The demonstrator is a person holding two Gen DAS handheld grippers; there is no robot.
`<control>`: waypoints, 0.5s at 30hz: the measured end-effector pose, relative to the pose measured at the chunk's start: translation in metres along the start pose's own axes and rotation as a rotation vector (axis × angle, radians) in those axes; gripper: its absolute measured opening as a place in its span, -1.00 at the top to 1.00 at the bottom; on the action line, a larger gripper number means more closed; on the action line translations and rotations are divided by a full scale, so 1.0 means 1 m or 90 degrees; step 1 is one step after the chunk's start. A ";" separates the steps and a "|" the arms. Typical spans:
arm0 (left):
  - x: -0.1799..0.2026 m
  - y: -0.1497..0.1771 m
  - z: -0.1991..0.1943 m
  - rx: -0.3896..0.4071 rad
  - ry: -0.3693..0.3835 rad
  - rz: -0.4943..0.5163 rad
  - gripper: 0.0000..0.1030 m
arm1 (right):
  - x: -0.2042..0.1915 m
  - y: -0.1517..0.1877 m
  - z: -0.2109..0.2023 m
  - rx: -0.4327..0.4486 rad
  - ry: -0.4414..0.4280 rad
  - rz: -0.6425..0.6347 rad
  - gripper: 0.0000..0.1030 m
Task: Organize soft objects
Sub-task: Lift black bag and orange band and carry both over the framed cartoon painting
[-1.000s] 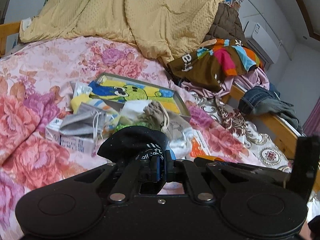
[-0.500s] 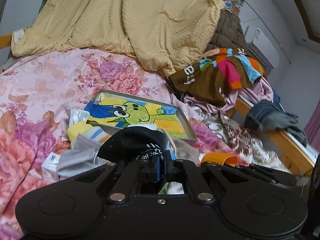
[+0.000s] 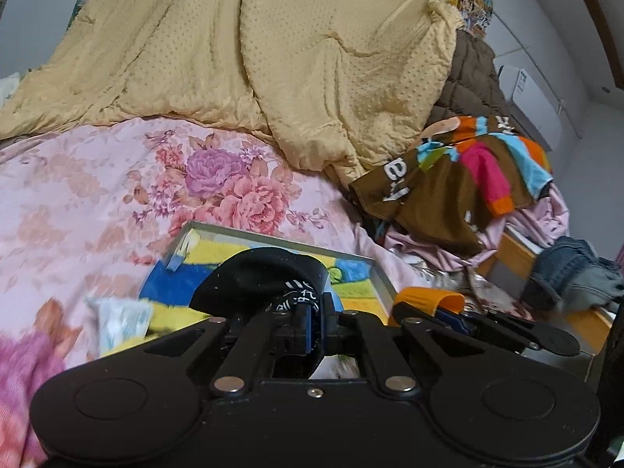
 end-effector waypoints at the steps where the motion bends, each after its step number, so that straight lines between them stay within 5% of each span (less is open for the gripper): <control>1: -0.001 -0.003 0.012 -0.001 -0.002 0.001 0.94 | 0.007 0.000 0.007 -0.003 0.001 0.009 0.76; 15: 0.002 0.004 0.127 -0.066 -0.016 -0.002 0.94 | 0.072 0.003 0.073 -0.077 -0.032 0.172 0.76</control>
Point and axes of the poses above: each gripper's, at about its wrist camera, not at the fingertips, and z roughly the way its jaws point, x to its right, y to its underside, the point moved 6 cm from there along z, roughly the way its jaws point, and after that the axes turned 8 degrees about z, right-handed, at the moved point
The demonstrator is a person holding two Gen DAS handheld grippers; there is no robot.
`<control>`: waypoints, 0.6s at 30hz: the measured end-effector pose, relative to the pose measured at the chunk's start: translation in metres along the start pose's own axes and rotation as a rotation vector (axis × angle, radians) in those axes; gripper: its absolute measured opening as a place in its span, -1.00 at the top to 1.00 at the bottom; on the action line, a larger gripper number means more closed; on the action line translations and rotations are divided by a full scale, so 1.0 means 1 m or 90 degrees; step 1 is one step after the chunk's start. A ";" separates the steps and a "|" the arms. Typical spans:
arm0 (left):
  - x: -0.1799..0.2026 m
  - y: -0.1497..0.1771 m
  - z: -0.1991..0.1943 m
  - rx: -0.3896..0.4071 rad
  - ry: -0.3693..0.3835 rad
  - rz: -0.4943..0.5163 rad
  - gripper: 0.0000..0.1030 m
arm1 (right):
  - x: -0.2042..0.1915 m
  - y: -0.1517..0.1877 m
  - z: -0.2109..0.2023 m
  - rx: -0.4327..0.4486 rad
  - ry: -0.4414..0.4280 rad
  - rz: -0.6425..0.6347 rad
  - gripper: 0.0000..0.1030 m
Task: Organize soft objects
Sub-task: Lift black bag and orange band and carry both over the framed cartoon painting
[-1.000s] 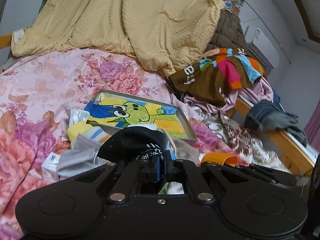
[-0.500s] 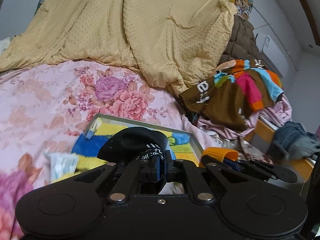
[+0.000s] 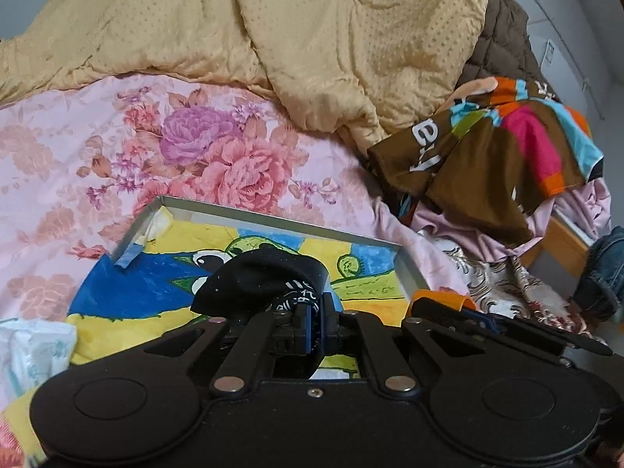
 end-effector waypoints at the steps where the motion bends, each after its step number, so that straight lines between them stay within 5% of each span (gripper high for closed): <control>1: 0.001 0.000 0.004 -0.002 -0.003 0.008 0.94 | 0.002 -0.001 0.003 -0.004 -0.002 0.011 0.76; 18: -0.012 0.022 0.048 -0.090 -0.037 0.017 0.93 | 0.021 0.021 0.034 -0.117 0.015 0.087 0.73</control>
Point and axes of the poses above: each gripper's, at about its wrist camera, not at the fingertips, and z roughly the way its jaws point, x to its right, y to its underside, the point moved 6 cm from there along z, roughly the way its jaws point, and after that the axes turned 8 degrees about z, right-handed, at the moved point
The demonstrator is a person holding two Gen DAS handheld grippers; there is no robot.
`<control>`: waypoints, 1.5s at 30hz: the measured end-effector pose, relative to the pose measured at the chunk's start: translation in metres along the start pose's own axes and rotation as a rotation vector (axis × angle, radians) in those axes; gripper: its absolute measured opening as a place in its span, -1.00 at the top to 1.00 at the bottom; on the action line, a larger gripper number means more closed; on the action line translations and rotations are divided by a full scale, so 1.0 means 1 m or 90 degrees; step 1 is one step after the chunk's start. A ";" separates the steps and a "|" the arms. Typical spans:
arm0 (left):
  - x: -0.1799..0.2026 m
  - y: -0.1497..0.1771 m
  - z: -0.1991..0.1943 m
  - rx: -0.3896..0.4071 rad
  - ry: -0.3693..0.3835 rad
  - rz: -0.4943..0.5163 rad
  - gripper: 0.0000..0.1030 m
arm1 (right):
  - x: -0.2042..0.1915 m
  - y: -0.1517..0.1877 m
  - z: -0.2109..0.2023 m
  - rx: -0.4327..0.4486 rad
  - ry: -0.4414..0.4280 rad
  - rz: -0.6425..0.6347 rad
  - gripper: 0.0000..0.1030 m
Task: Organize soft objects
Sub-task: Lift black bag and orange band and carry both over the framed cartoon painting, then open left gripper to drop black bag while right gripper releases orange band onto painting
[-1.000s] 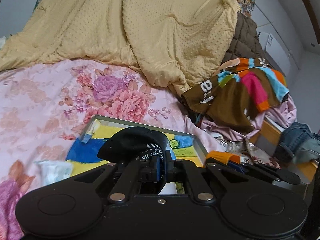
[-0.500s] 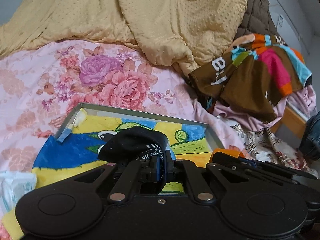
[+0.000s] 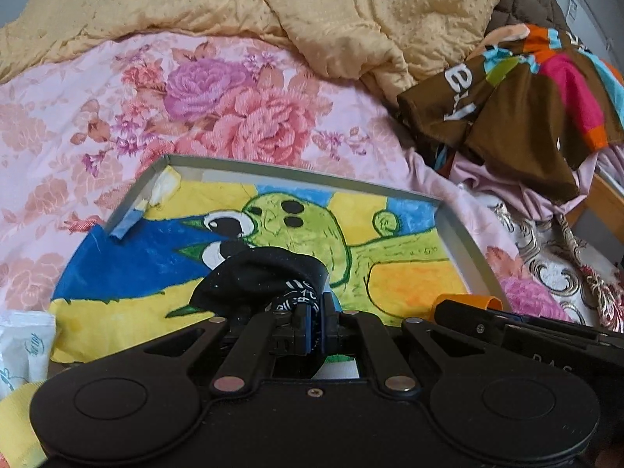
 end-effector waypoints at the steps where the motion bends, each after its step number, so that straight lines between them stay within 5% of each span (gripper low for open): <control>1: 0.000 0.000 0.000 0.000 0.000 -0.001 0.93 | 0.000 0.000 0.001 -0.003 0.000 0.000 0.73; 6: 0.000 0.003 0.002 -0.019 0.000 -0.012 0.82 | 0.000 0.003 0.003 -0.013 0.006 0.003 0.65; 10: -0.001 0.005 -0.003 -0.024 -0.018 -0.015 0.73 | 0.000 0.004 0.003 -0.025 0.010 0.001 0.17; 21: -0.009 0.004 -0.035 -0.017 -0.051 -0.031 -0.10 | 0.001 0.008 -0.023 -0.024 0.016 -0.005 -0.45; 25: -0.010 0.005 -0.054 0.000 -0.056 -0.035 -0.25 | -0.001 0.008 -0.044 -0.003 0.007 -0.009 -0.64; 37: -0.006 0.021 -0.131 0.106 -0.073 -0.056 -0.60 | -0.007 0.032 -0.110 0.107 -0.002 -0.041 -0.99; 45: 0.013 0.039 -0.182 0.159 -0.082 -0.006 -0.94 | -0.024 0.049 -0.161 0.207 0.010 -0.098 -0.99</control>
Point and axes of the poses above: each gripper's, at about its wrist camera, not at the fingertips, and z roughly the way its jaws point, x to its right, y to its underside, the point moved 6 cm from there along z, roughly the way its jaws point, and after that the axes turned 8 degrees about z, right-handed, at the moved point
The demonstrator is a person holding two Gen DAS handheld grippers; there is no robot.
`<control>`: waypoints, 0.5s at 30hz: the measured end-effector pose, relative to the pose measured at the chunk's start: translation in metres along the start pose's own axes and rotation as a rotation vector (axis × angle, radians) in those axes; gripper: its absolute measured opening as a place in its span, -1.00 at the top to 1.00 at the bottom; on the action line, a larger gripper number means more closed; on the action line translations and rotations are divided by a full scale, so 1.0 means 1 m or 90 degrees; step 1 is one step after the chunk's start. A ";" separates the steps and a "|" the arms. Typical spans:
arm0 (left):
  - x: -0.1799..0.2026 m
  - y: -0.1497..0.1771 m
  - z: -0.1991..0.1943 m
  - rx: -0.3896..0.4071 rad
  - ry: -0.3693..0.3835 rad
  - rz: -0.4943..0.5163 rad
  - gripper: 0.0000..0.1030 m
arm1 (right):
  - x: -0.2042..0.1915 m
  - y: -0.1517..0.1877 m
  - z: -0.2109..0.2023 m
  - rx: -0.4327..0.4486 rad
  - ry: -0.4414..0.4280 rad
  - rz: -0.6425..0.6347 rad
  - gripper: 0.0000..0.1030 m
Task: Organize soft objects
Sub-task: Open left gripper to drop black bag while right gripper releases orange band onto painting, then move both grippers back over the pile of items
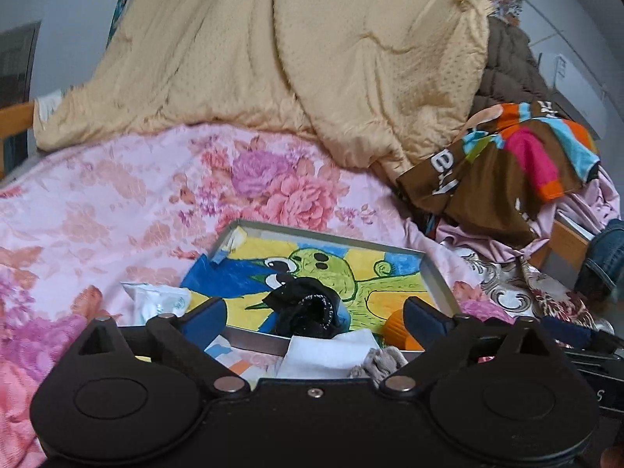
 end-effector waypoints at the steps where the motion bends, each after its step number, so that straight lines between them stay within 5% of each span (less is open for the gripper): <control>1: 0.000 0.001 -0.007 0.006 -0.002 0.002 -0.95 | -0.001 0.001 -0.005 0.006 0.003 -0.005 -0.99; 15: -0.007 0.045 -0.089 0.007 -0.007 0.001 -0.98 | -0.019 0.027 -0.070 0.023 0.034 -0.005 -1.00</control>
Point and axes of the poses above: each gripper's, at about its wrist camera, not at the fingertips, and z roughly the way its jaws point, x to its right, y to its underside, the point moved 6 cm from there along z, roughly the way its jaws point, and after that the axes turned 8 degrees about z, right-handed, at the moved point
